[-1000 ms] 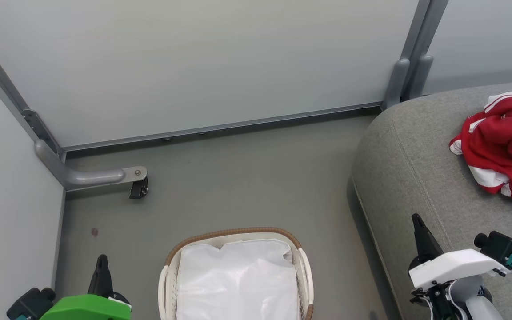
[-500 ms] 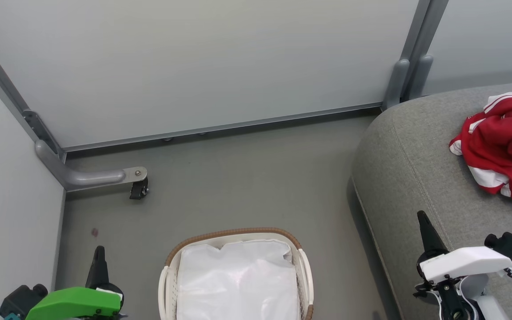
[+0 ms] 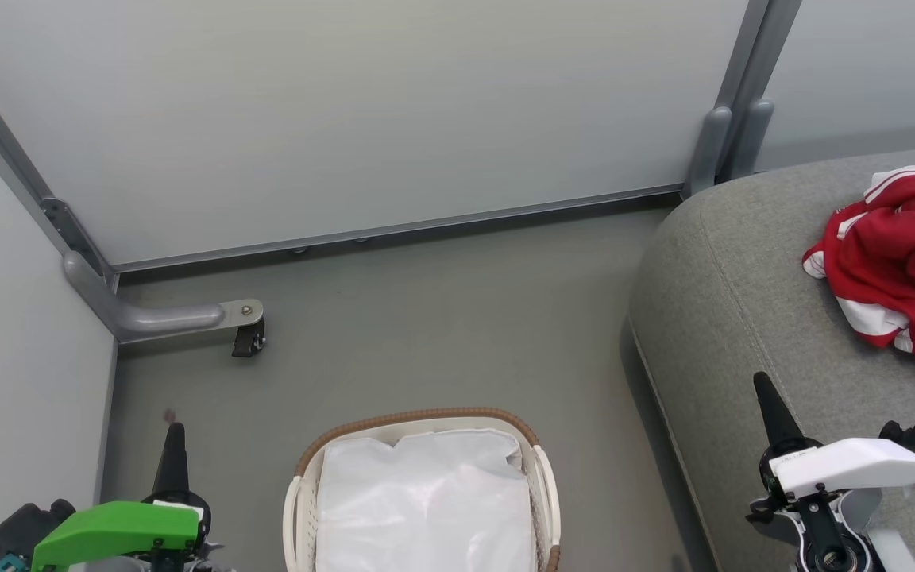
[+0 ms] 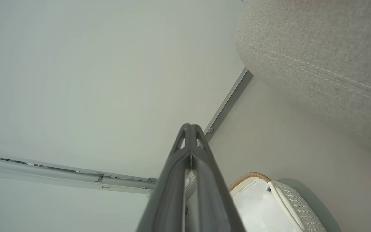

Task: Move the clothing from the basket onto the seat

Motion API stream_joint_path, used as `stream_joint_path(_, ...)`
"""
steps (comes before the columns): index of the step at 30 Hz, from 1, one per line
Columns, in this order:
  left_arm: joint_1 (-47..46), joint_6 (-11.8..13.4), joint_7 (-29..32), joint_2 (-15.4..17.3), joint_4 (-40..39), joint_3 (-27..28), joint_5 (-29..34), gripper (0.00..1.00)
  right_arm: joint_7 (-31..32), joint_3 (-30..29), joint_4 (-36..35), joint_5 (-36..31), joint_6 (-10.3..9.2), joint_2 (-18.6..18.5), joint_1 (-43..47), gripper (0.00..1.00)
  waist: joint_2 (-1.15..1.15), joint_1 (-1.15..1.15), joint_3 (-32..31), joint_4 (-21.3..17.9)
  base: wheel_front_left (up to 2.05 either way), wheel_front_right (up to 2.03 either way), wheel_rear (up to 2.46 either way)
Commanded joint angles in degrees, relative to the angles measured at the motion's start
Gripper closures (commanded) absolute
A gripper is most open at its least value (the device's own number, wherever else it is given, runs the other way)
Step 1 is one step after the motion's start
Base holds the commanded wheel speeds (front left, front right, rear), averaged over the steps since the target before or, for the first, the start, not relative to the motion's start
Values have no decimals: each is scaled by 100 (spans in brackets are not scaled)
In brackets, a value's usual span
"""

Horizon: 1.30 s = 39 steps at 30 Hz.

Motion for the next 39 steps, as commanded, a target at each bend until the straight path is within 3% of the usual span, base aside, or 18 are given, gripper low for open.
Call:
stream_joint_path(1, -144, -33, 49, 44, -79, 40, -143, 100, 40, -37, -83, 149, -3, -30, 0, 100, 0, 0, -1, 0, 0, 0, 0)
stream_joint_path(39, -306, -71, 539, 55, -382, 191, -1805, 100, 531, -309, -342, 1899, -3, -42, 60, 100, 0, 0, -31, 3, 0, 0, 0)
